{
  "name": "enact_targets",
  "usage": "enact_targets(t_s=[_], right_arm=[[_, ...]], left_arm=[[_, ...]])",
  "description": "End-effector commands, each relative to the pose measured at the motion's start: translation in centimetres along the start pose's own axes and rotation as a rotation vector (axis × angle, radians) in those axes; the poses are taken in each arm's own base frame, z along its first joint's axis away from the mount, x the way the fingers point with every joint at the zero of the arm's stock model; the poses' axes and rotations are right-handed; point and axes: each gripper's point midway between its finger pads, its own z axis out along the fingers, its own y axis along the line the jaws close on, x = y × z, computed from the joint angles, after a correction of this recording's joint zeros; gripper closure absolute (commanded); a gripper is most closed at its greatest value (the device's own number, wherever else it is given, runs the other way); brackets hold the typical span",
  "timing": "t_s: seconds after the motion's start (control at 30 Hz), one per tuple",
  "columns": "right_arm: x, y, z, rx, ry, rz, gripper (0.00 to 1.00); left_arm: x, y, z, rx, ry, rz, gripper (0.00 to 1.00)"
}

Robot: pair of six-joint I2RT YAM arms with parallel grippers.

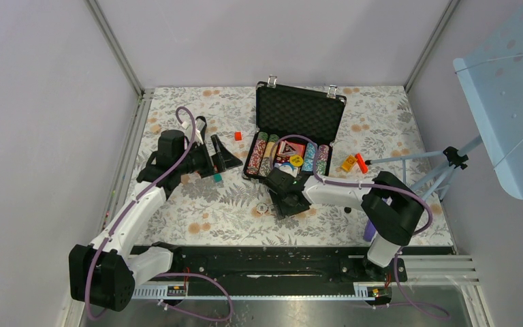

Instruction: Pack up texas hold em set

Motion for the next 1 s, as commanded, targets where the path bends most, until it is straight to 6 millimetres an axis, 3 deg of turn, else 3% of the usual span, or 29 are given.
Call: enact_targets(t_s=[0.0, 0.67, 0.97], right_arm=[[1.5, -1.5, 2.2, 0.055, 0.061, -0.025, 0.37], [1.5, -2.6, 2.8, 0.063, 0.087, -0.024, 0.47], [2.5, -2.4, 2.1, 0.023, 0.102, -0.002, 0.37]], left_arm=[[-0.7, -0.6, -0.2, 0.017, -0.033, 0.038, 0.02], [-0.6, -0.4, 0.0, 0.01, -0.027, 0.035, 0.02], [-0.5, -0.4, -0.1, 0.013, -0.025, 0.036, 0.02]])
